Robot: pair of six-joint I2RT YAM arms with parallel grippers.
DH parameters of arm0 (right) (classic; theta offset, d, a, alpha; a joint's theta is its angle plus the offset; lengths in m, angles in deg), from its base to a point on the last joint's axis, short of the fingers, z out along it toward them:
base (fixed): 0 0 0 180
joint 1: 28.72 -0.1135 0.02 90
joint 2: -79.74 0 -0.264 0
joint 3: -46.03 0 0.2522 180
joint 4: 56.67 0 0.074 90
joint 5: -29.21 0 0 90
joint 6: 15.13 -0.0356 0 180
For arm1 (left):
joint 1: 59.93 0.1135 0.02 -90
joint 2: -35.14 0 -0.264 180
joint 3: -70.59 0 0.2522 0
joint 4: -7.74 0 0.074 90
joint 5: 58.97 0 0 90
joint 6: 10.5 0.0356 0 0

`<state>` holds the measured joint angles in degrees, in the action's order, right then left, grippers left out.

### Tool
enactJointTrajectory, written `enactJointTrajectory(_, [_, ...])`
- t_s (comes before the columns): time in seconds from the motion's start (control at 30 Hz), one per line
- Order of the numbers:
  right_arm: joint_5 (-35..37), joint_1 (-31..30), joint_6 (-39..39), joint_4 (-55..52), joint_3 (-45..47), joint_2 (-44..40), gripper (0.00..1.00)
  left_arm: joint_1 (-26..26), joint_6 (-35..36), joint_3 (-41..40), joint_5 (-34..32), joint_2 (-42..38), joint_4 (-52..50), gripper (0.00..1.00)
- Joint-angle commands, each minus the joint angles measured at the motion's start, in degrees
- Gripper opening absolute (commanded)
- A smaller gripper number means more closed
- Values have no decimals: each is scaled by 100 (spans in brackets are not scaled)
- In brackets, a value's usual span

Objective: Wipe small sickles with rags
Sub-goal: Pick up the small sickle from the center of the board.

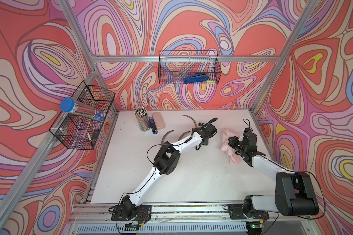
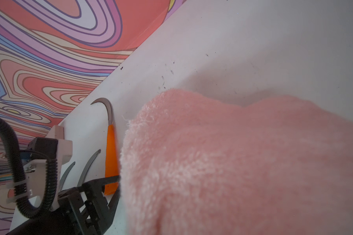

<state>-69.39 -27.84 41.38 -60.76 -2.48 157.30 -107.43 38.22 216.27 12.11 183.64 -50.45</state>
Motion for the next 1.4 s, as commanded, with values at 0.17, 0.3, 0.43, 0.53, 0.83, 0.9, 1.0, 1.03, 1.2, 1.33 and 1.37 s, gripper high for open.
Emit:
enactJointTrajectory(0.17, [-50,-14,74,88,97,-120,0,129,-173,-4,-70,91,-499,53])
enactJointTrajectory(0.3, [-56,-14,76,85,95,-137,0,131,-113,-9,3,91,-445,46])
enactJointTrajectory(0.43, [-63,-12,74,84,108,-160,0,129,-65,-41,23,75,-401,36])
enactJointTrajectory(0.53, [-75,-14,73,105,128,-145,0,128,-60,-208,41,-7,-250,32])
enactJointTrajectory(0.83, [-89,-10,72,131,177,-201,0,154,-23,-571,17,-217,24,19])
enactJointTrajectory(0.9, [-98,-13,67,148,186,-202,0,155,45,-697,-41,-320,113,15])
enactJointTrajectory(1.0, [-143,-11,83,165,176,-199,0,154,272,-1109,-107,-644,430,4])
enactJointTrajectory(1.03, [-189,-15,96,167,168,-208,0,157,415,-1365,-92,-824,663,0])
enactJointTrajectory(1.2, [-475,-22,135,258,349,-702,0,158,1118,-2714,-137,-1857,1753,0])
enactJointTrajectory(1.33, [-561,-96,172,-39,371,-1300,0,154,1856,-3944,22,-2788,2855,0])
enactJointTrajectory(1.37, [-576,-158,195,-81,367,-1418,0,154,2040,-4243,120,-2994,3212,0])
